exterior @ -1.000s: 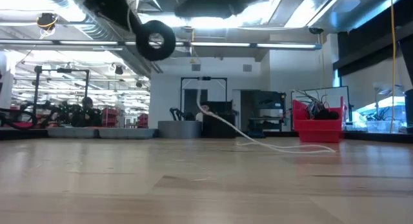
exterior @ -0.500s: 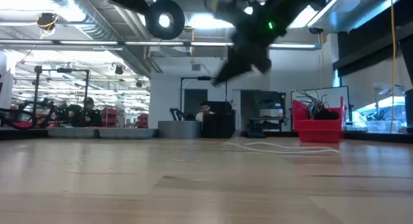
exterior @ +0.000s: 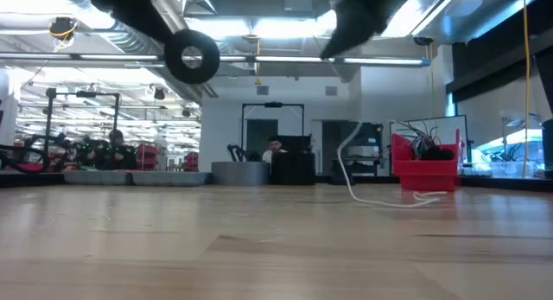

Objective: Coil cords
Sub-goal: Uncoil the white wire from the spool

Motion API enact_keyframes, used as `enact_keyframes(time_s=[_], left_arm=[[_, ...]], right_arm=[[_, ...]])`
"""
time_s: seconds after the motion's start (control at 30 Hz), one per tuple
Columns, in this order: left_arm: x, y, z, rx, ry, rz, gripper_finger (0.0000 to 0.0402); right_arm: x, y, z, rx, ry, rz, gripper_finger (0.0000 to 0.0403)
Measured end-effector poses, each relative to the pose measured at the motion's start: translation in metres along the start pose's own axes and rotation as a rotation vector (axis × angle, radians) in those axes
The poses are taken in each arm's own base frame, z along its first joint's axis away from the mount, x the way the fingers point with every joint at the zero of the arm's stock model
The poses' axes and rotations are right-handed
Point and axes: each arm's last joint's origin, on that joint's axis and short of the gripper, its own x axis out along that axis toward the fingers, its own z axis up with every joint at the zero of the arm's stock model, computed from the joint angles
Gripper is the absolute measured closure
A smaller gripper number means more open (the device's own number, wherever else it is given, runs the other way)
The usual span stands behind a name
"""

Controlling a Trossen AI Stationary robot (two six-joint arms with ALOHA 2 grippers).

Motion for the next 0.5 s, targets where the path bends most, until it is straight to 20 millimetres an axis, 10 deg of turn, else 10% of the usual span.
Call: enact_keyframes(time_s=[0.5], left_arm=[[0.020, 0.028, 0.006, -0.203, -0.065, 0.348, 0.0396]], right_arm=[[-0.016, 0.057, 0.019, -0.174, -0.313, 0.690, 0.0391]])
